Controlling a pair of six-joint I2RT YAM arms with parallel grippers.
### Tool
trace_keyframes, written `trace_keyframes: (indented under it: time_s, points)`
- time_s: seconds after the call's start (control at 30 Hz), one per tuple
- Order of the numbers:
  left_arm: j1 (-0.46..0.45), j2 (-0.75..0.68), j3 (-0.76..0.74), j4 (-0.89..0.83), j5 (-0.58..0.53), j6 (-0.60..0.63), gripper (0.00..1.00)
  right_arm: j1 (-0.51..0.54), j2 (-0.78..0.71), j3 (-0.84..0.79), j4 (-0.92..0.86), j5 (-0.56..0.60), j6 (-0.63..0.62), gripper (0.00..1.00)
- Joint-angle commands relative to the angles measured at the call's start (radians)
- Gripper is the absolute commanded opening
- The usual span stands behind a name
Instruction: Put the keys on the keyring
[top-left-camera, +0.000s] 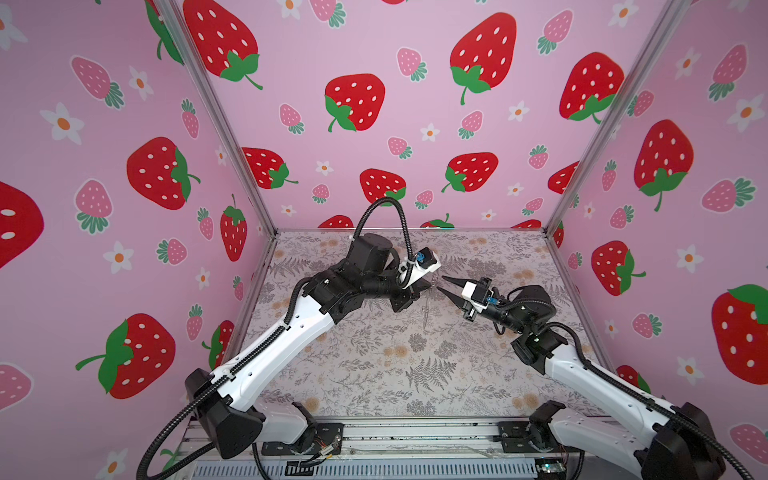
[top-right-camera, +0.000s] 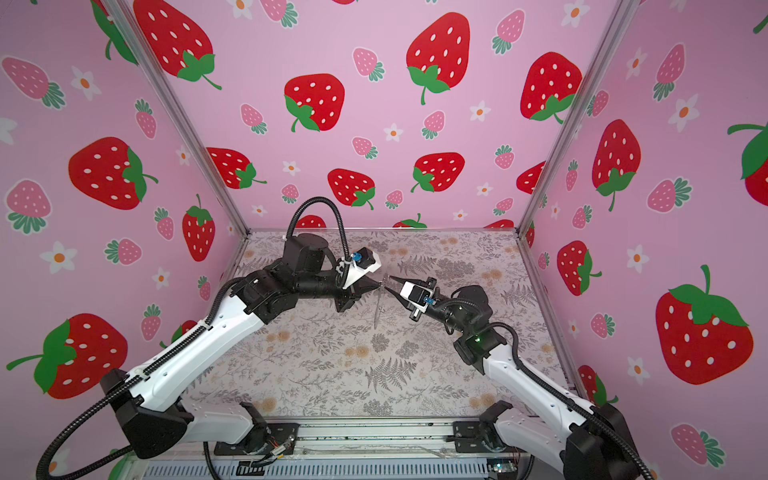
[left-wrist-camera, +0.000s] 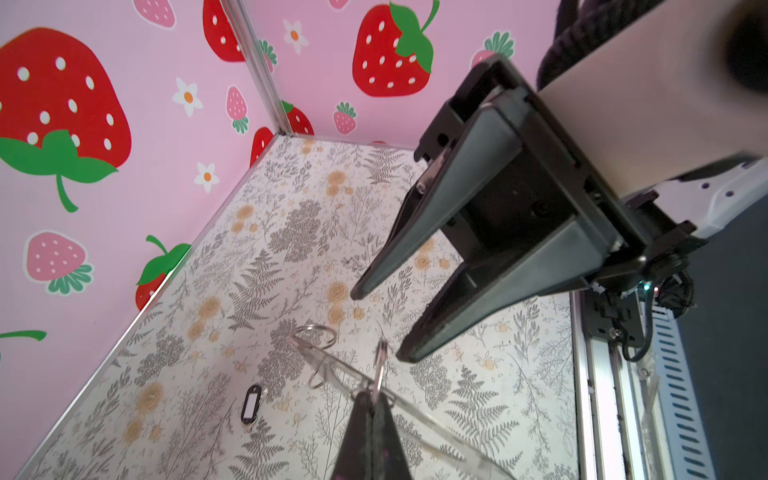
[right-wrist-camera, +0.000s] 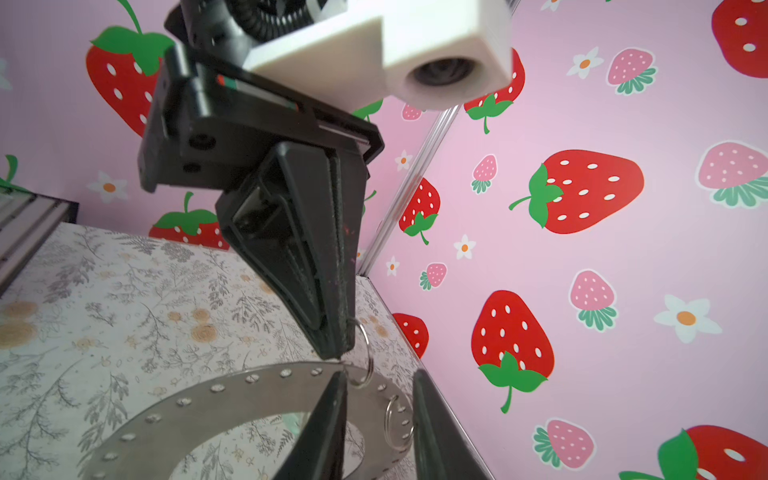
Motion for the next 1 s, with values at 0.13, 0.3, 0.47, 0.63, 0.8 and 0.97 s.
trace_keyframes:
  time_s: [0.13, 0.3, 0.47, 0.63, 0.8, 0.97]
  points:
    - [-0.025, 0.097, 0.202, -0.280, -0.114, 0.009, 0.00, 0.022, -0.010, 0.046, -0.115, 0.042, -0.128, 0.22]
    - [-0.038, 0.137, 0.267, -0.342, -0.142, 0.001, 0.00, 0.034, -0.003, 0.053, -0.117, 0.080, -0.135, 0.20]
    - [-0.056, 0.178, 0.332, -0.396, -0.158, -0.002, 0.00, 0.044, 0.013, 0.062, -0.119, 0.082, -0.142, 0.20]
    - [-0.063, 0.197, 0.362, -0.422, -0.167, -0.008, 0.00, 0.051, 0.024, 0.068, -0.125, 0.090, -0.154, 0.19]
    - [-0.070, 0.203, 0.371, -0.429, -0.169, -0.015, 0.00, 0.057, 0.029, 0.076, -0.134, 0.120, -0.152, 0.18]
    - [-0.080, 0.211, 0.384, -0.438, -0.168, -0.017, 0.00, 0.065, 0.041, 0.088, -0.152, 0.130, -0.152, 0.17]
